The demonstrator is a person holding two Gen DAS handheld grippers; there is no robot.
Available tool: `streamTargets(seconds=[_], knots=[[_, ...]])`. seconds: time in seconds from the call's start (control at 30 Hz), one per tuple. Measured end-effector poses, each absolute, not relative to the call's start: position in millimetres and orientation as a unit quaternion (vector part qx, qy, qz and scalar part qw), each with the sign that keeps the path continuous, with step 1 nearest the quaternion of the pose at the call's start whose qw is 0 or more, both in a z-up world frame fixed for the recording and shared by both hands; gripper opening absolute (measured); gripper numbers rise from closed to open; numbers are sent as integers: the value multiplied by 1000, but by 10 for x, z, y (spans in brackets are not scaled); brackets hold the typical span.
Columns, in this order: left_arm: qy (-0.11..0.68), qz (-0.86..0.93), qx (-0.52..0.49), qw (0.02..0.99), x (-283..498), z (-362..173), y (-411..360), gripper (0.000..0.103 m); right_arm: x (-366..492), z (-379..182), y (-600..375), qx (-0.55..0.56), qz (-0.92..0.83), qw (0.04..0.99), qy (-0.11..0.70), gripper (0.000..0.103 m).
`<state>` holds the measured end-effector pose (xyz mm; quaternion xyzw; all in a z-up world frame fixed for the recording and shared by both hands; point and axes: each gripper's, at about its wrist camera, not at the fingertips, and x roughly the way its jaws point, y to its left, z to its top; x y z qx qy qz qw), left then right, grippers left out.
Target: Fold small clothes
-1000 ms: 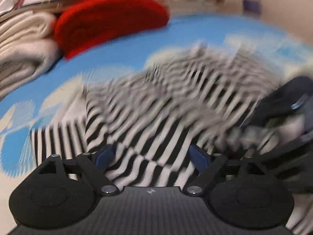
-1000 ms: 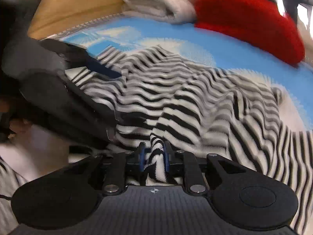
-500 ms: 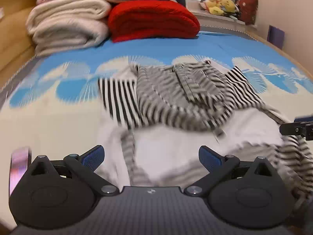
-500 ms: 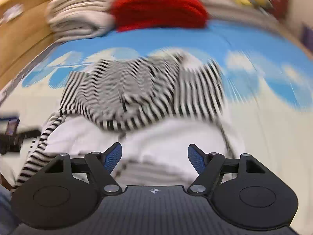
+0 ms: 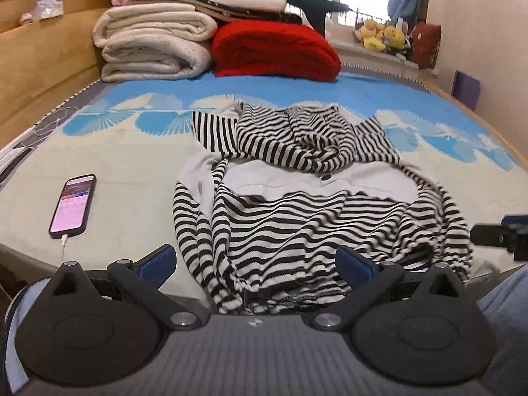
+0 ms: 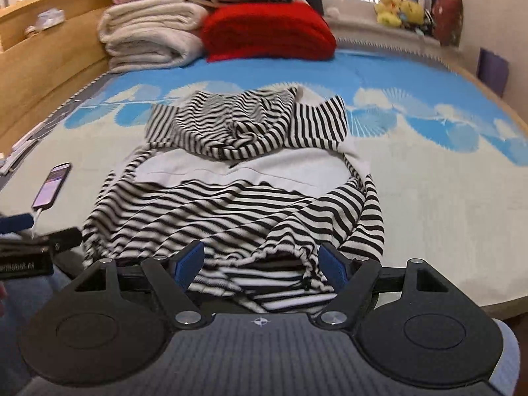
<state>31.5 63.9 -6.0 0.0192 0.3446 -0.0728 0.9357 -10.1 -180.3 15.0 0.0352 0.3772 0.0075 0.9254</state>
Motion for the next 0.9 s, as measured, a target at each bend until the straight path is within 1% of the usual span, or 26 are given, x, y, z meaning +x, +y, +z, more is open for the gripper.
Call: streamTargets(seconds=[0.27, 0.53, 0.73, 0.9], knots=[[328, -71, 21, 942, 13, 77, 628, 102, -417, 261, -1786, 41, 10, 929, 367, 79], [324, -65, 20, 944, -21, 110, 646, 102, -466, 253, -1768, 44, 15, 929, 367, 79], [320, -51, 35, 945, 140, 101, 665, 103, -344, 157, -1997, 66, -6, 928, 366, 82], [329, -28, 35, 943, 503, -59, 788, 103, -41, -126, -2494, 125, -64, 913, 383, 82]])
